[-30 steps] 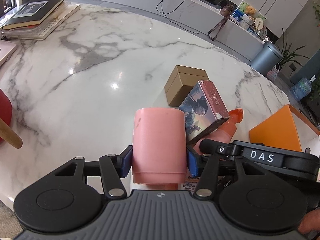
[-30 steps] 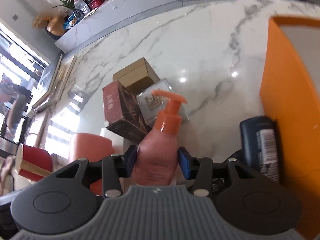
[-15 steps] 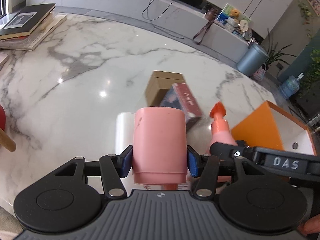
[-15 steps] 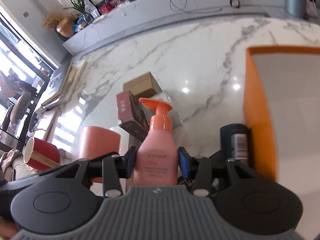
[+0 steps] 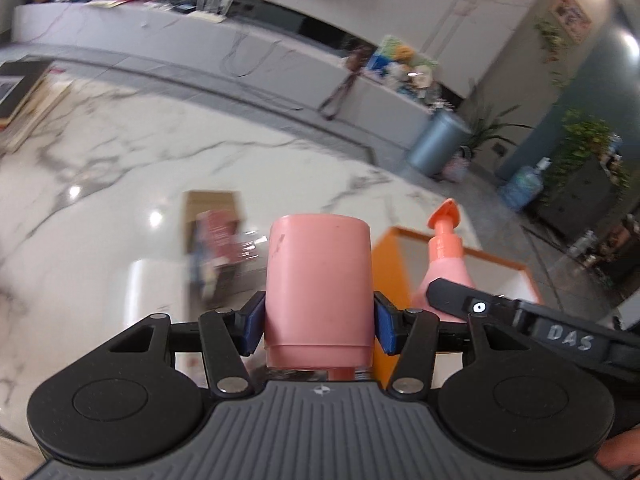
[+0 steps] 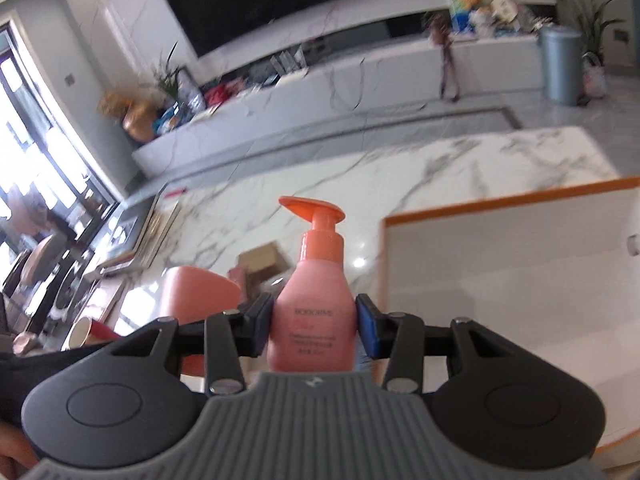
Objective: Organize rigid objects
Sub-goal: 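Lift and carry the pink cup with the left tool while the right carries the bottle to the box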
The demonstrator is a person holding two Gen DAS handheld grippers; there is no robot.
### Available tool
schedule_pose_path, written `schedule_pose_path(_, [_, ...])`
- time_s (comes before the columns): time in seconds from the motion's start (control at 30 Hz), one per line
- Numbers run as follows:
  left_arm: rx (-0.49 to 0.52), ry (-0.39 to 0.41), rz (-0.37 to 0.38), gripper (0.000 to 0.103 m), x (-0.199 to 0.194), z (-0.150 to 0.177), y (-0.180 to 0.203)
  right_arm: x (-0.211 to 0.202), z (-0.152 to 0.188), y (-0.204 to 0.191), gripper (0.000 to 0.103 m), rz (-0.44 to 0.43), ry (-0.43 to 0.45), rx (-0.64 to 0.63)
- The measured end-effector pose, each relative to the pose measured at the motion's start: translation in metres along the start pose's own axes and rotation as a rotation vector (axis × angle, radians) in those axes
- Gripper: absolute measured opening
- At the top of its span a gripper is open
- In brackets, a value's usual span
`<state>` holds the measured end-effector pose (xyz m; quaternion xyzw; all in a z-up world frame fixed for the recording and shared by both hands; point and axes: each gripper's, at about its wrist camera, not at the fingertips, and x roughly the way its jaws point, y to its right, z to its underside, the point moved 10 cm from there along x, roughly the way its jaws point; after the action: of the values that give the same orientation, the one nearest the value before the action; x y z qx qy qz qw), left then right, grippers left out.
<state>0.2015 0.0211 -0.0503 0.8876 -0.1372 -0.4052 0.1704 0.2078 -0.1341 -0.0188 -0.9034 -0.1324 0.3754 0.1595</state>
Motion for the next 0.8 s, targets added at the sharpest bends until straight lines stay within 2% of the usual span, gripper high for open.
schedule_pose_path(0.13, [0.05,-0.009,0.067,0.062,0.008,-0.01,0.046,-0.021,-0.01,0.032,0.045,0.049,0.041,0.018])
schedule_pose_path(0.27, [0.073,-0.041,0.142,0.062,0.028,-0.017,0.088,-0.03,-0.013,0.064,0.045,0.098,0.025,0.018])
schedule_pose_path(0.33, [0.1,-0.066,0.156,0.062,0.045,-0.015,0.105,-0.03,-0.013,0.08,0.045,0.121,0.009,0.016])
schedule_pose_path(0.53, [0.19,-0.159,0.081,0.062,0.107,-0.006,0.123,-0.015,-0.008,0.119,0.045,0.162,-0.067,0.007])
schedule_pose_path(0.8, [0.286,-0.246,-0.065,0.062,0.149,0.007,0.114,0.028,0.006,0.145,0.045,0.14,-0.192,0.042])
